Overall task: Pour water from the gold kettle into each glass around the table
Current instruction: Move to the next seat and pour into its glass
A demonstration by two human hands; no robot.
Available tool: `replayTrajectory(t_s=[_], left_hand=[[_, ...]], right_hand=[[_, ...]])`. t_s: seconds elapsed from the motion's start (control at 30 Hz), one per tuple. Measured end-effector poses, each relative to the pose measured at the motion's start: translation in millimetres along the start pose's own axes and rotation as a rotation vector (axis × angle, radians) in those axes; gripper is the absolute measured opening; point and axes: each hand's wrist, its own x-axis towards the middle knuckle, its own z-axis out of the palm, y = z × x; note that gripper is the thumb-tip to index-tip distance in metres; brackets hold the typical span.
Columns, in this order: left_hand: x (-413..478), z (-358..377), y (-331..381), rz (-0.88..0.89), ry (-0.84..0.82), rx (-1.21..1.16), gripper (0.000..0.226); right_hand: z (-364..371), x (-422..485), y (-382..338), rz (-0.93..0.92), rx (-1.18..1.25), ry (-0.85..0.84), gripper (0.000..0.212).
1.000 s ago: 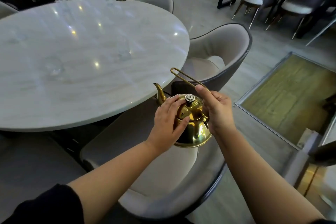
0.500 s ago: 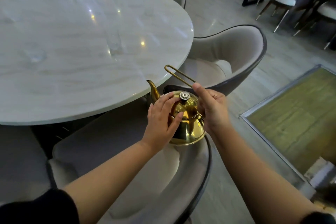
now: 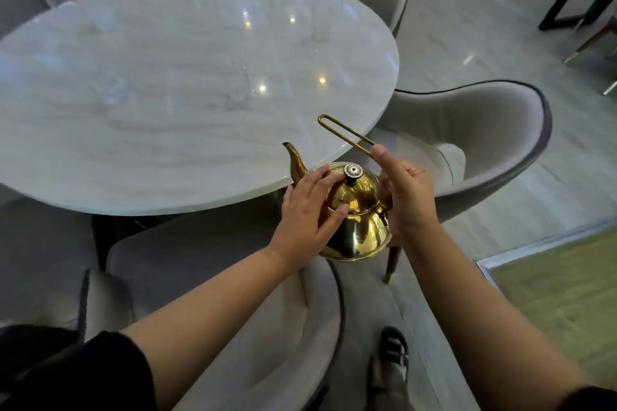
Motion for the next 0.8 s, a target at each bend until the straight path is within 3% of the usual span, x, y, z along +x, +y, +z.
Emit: replayTrajectory(t_s=[0.43,0.8], left_hand=[[89,69,51,-0.217,0.26,0.036,0.05],[136,61,24,-0.35,0.193,0.087,0.056]], right_hand=[[-65,123,-45,0.011,-0.142,-0.344,0.05],[-47,209,-31,0.046,-0.207,-0.426,0.052]])
